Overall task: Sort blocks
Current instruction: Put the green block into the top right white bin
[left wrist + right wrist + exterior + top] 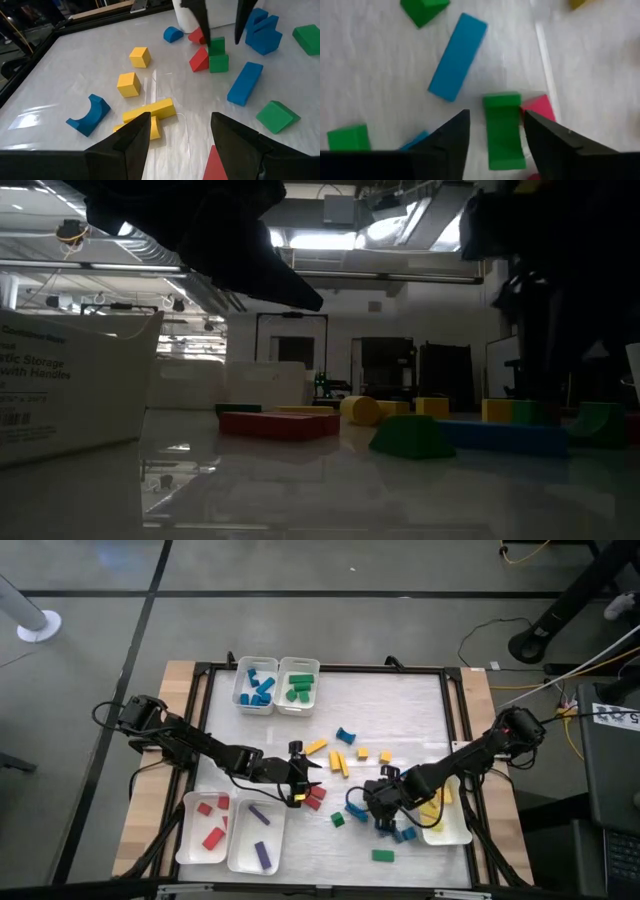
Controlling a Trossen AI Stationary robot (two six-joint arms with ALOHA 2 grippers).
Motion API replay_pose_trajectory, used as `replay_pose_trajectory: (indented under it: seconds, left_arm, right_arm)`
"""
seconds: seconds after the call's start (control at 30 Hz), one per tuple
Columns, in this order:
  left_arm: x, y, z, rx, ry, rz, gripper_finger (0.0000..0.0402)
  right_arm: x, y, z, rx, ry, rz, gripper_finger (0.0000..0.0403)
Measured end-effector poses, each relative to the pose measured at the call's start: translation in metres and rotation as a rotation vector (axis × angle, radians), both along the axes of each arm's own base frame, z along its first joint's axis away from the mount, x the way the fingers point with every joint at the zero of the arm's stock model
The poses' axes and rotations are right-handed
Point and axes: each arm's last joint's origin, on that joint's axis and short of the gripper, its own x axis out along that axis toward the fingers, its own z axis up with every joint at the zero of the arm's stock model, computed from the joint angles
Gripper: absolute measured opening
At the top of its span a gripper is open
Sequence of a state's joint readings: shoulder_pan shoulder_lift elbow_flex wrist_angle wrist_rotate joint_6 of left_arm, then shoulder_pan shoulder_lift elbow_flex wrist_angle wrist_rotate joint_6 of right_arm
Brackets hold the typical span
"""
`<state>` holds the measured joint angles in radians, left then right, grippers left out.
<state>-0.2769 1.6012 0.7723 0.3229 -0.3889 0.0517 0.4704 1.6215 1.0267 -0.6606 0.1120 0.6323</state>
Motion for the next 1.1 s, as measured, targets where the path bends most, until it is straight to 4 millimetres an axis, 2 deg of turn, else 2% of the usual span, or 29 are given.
replay_pose_trajectory:
  seconds: [0.17,0.33,0.5,0.73,0.93,1.1]
  left_arm:
    - [0.000,0.000,0.000,0.000,0.000,0.000,0.0196]
    - [0.000,0.000,0.000,0.000,0.000,0.000,0.0196]
    - [0.000,0.000,0.000,0.000,0.000,0.000,0.0196]
    - [0.000,0.000,0.000,0.000,0.000,0.000,0.0196]
    - [0.000,0.000,0.000,0.000,0.000,0.000,0.0196]
    - [0.000,0.000,0.000,0.000,0.001,0.000,0.0196]
  right_arm:
    - [0.002,-0.003,0.000,0.020,0.003,-0.011,0.0231]
    - [0.001,-0.001,0.000,0.083,0.029,-0.022,0.0253]
    - [-0.002,0.000,-0.001,0.133,0.082,-0.008,0.0254]
    - [-0.011,-0.004,-0.003,0.084,0.177,-0.017,0.0253]
    - [-0.011,-0.005,-0.004,0.062,0.168,-0.023,0.0253]
    - [-0.016,-0.008,-0.013,0.045,0.195,-0.026,0.0253]
